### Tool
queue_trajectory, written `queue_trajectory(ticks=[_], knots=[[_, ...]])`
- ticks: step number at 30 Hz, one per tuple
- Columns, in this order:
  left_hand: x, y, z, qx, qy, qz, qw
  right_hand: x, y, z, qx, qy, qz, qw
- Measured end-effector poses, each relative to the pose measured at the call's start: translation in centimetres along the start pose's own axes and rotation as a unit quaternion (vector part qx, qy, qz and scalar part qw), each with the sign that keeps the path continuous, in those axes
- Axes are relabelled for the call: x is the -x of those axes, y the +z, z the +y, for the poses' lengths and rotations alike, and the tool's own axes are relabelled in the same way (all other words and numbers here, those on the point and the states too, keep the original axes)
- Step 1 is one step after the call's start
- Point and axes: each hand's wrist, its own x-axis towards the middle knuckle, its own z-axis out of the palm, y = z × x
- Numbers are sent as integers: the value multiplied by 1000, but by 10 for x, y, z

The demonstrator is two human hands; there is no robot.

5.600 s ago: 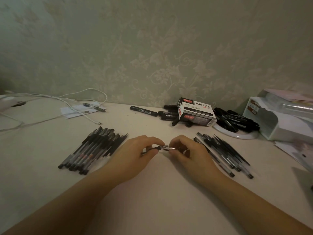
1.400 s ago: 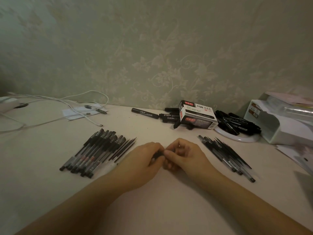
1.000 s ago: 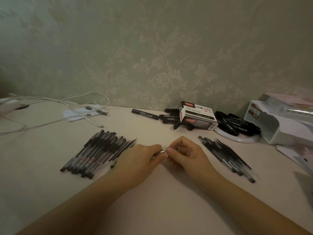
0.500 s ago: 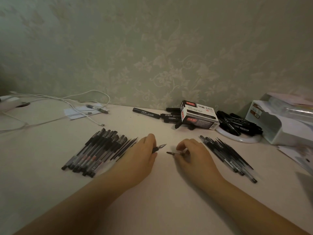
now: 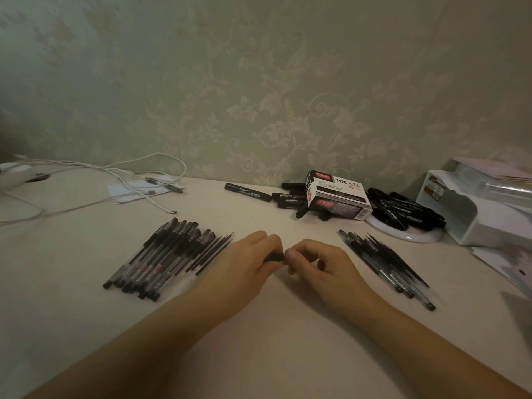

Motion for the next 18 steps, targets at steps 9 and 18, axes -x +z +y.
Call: queue_trajectory(ticks=[9,18], knots=[[-2,5,-3,47,-37,-45,997,-1,-4,6,-25,-5,0,1000],[0,6,-5,27,-33,-38,998,-2,-1,5,-39,10,29,999]])
